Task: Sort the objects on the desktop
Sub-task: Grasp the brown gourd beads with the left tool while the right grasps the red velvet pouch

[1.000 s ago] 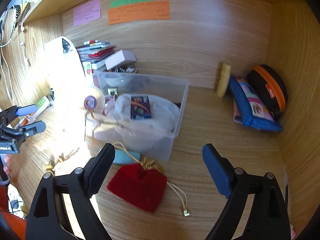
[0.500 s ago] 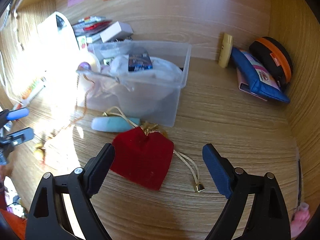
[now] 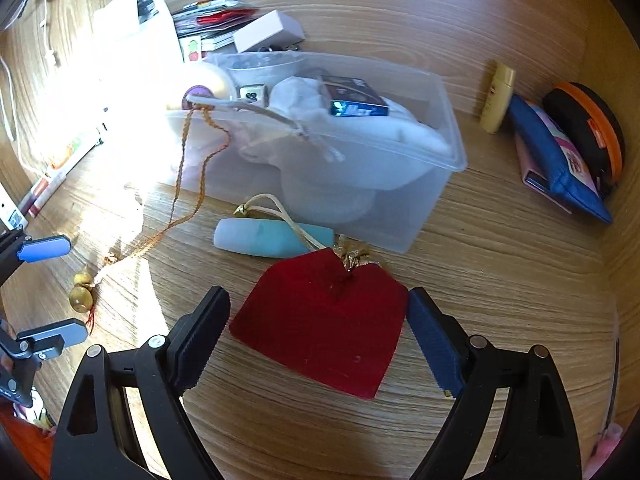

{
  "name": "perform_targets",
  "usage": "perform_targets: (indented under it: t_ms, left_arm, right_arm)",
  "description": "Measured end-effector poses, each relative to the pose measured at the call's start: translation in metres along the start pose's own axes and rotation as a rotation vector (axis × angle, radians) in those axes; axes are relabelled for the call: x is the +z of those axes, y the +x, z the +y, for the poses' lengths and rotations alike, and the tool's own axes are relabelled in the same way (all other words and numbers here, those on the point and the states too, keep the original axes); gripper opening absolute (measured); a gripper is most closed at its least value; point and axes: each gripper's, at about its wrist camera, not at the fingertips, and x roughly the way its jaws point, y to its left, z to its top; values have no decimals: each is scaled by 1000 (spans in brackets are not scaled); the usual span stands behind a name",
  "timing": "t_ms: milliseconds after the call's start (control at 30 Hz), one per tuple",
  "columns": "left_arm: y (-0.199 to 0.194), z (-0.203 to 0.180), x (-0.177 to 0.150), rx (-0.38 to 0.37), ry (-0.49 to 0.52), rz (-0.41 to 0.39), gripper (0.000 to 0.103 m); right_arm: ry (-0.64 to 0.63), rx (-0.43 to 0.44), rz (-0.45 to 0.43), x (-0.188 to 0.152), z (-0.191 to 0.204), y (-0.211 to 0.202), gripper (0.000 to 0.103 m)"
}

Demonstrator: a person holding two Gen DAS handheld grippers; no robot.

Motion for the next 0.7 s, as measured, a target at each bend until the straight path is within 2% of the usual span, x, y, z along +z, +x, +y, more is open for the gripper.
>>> perform_targets:
  t_ms: [33, 100, 233, 300, 500, 633, 667, 700]
  left_arm:
    - [0, 1, 0, -2, -3, -2, 95]
    - [1, 1, 0, -7, -4, 0, 82]
    - [0, 0, 0, 4, -2, -4, 77]
    - [-1, -1, 0, 11, 1, -7, 71]
    - [0, -4, 0, 53, 7, -14, 60]
    - [2, -4, 0, 75, 16, -17, 55]
    - [3, -4, 1, 77, 14, -17, 52]
    - [3, -3, 2, 78, 10, -17, 47]
  right_arm:
    - [-4, 1, 2, 0, 1, 1, 87]
    - [-6, 8, 7, 1, 2, 2, 87]
    - [9, 35, 24, 2, -1, 5, 85]
    - [20, 47, 23, 2, -3, 5, 84]
    - [44, 87, 4, 2, -8, 1, 71]
    - [36, 103, -24, 0, -12, -6, 57]
    - [35, 104, -27, 0, -12, -7, 42]
    - [31, 107, -27, 0, -13, -8, 35]
